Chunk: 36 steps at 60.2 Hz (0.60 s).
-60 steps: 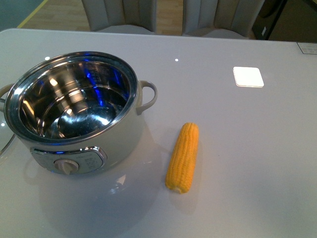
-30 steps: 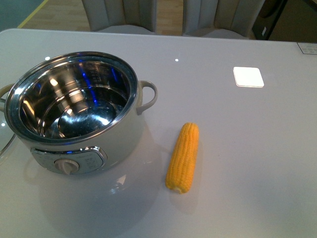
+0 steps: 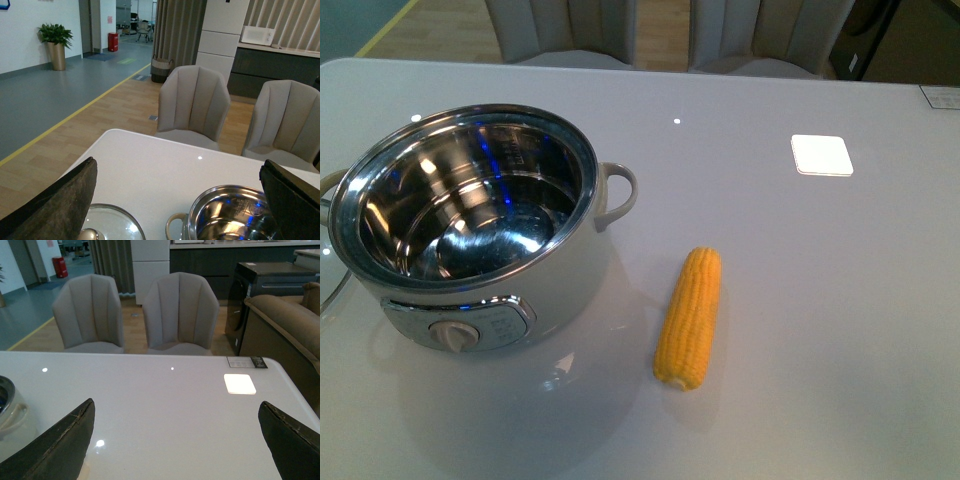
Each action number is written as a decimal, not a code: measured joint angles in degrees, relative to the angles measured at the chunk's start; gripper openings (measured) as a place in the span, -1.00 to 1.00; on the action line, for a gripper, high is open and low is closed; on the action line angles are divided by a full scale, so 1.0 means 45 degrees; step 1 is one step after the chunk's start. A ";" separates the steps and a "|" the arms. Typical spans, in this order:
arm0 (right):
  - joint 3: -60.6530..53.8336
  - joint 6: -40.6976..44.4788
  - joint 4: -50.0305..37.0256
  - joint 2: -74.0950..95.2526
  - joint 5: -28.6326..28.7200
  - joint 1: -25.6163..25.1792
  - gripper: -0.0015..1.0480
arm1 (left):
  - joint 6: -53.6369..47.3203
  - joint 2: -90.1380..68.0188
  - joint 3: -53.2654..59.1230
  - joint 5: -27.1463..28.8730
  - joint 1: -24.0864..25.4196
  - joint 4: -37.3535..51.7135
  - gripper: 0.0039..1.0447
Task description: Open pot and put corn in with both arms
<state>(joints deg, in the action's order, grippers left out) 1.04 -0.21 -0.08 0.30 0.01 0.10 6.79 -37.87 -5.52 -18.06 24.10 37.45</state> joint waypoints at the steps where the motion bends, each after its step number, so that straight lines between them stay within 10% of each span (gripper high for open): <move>1: 0.0000 0.0000 0.0000 0.0000 0.0000 0.0000 0.83 | 0.0000 0.0000 0.0000 0.0000 0.0000 0.0000 0.88; 8: 0.0000 0.0000 0.0000 0.0000 0.0000 0.0000 0.83 | -0.0126 0.0063 -0.0015 -0.0228 0.0039 -0.0189 0.85; 36: 0.0000 0.0000 0.0000 0.0000 0.0000 0.0000 0.83 | -0.1365 0.3861 0.0651 0.1851 -0.3094 -0.4396 -0.90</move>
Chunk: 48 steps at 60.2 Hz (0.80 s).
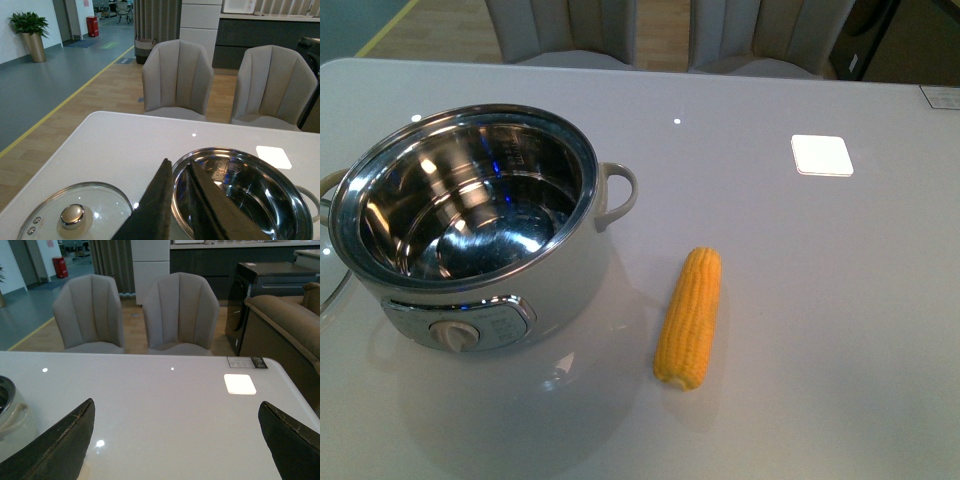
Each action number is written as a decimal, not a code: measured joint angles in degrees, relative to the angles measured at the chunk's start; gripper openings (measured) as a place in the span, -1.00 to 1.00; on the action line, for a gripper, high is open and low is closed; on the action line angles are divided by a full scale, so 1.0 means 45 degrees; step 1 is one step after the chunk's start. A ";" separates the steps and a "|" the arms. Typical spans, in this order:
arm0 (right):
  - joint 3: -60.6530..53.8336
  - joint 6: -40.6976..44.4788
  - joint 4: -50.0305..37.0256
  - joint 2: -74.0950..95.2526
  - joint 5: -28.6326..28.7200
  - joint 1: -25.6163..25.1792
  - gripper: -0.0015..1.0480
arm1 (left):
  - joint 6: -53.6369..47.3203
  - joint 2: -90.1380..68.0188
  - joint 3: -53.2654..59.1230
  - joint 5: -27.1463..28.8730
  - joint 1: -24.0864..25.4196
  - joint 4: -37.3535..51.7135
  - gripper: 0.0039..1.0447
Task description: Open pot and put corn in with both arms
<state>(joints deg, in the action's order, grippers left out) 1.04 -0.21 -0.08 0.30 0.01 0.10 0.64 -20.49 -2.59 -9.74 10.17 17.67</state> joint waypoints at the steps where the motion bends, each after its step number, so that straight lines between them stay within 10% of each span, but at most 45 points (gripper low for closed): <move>1: 0.0000 0.0000 0.0000 0.0000 0.0000 0.0000 0.83 | 0.0024 0.0107 0.0010 0.0107 -0.0092 -0.0083 -0.95; 35: 0.0000 0.0000 0.0000 0.0000 -0.0005 0.0000 0.83 | -0.0049 0.2375 0.0447 0.2166 -0.2225 -0.1739 -0.94; 48: 0.2628 -0.4425 0.5654 0.5561 0.1243 -0.0282 0.83 | -0.0053 0.4444 0.0442 0.2166 -0.2229 -0.3895 -0.94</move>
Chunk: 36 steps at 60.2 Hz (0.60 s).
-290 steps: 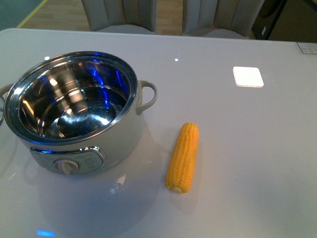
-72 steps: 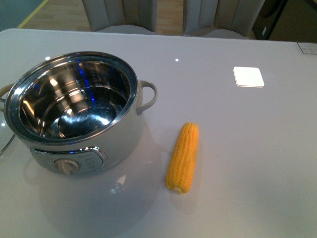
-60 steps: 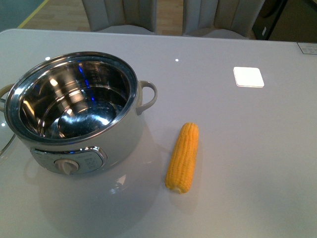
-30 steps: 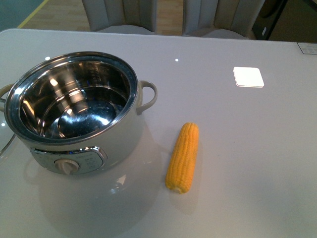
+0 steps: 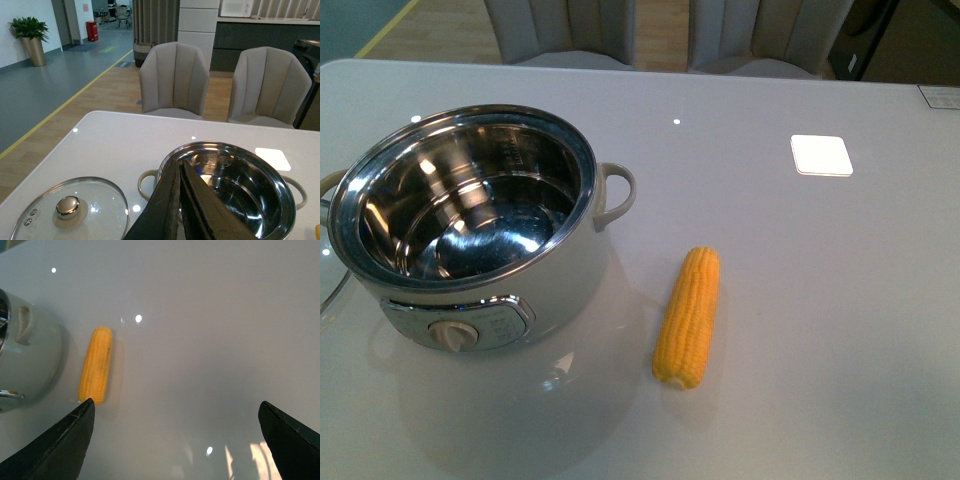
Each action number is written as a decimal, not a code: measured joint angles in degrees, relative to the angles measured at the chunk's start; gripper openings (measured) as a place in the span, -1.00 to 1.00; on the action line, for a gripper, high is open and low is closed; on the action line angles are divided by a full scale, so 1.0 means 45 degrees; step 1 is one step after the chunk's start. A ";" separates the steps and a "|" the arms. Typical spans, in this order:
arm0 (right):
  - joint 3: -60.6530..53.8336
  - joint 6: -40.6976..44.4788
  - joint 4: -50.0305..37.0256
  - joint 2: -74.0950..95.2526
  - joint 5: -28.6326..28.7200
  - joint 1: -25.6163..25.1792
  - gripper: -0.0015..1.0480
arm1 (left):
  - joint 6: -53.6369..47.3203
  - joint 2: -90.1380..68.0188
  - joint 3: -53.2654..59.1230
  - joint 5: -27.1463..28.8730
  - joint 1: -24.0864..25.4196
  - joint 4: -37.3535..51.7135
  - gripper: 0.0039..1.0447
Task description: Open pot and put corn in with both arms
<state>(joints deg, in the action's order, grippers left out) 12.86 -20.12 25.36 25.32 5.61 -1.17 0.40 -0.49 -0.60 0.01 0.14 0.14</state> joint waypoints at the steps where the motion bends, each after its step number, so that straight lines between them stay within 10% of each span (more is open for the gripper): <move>1: 0.0029 -0.0087 -0.0049 0.0112 0.0000 0.0005 0.83 | 0.0000 0.0005 0.0000 0.0000 0.0000 -0.0010 -0.94; 19: 0.0389 -0.1020 -0.1365 0.1797 -0.0602 0.0869 0.83 | 0.0015 0.0029 0.0000 0.0000 0.0000 -0.0024 -0.92; 36: 0.1001 -0.1535 -0.4172 0.5489 -0.1865 0.3021 0.83 | 0.0005 0.0029 0.0000 0.0000 0.0000 -0.0024 -0.01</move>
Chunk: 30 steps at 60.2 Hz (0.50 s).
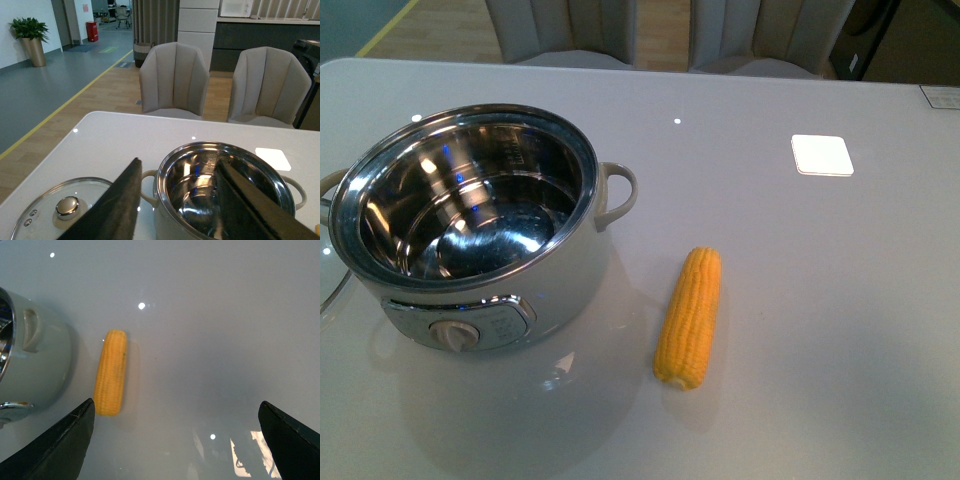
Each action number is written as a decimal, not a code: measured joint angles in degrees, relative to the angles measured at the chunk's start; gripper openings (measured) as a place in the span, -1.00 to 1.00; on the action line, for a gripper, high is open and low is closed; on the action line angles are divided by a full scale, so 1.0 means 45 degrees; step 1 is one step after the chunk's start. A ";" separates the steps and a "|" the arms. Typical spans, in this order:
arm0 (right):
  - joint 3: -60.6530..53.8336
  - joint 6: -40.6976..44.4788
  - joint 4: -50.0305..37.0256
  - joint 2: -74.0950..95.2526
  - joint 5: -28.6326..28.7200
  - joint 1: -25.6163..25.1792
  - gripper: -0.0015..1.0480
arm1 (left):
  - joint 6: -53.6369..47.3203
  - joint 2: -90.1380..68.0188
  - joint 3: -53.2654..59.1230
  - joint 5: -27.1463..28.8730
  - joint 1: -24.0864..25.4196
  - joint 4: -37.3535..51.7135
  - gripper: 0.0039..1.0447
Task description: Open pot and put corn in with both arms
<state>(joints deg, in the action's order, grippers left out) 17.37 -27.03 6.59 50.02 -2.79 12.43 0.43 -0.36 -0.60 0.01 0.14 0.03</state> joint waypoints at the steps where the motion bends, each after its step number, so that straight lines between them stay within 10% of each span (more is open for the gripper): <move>1: 0.0049 0.0000 -0.0175 0.0223 -0.0029 0.0092 0.83 | 0.0000 0.0000 0.0000 0.0000 0.0000 0.0000 0.03; 17: 0.1938 -0.0053 -0.3351 0.6086 -0.0321 0.1831 0.83 | -0.0005 0.0000 0.0000 0.0000 0.0000 0.0000 0.88; 30: 0.3823 -0.0180 -0.3784 0.9831 -0.0262 0.2225 0.83 | -0.0034 0.0000 0.0000 0.0000 0.0000 0.0000 0.88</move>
<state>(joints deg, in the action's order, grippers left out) 34.57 -27.83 -10.44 94.26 -3.97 22.44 0.27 -0.36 -0.60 0.01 0.14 0.03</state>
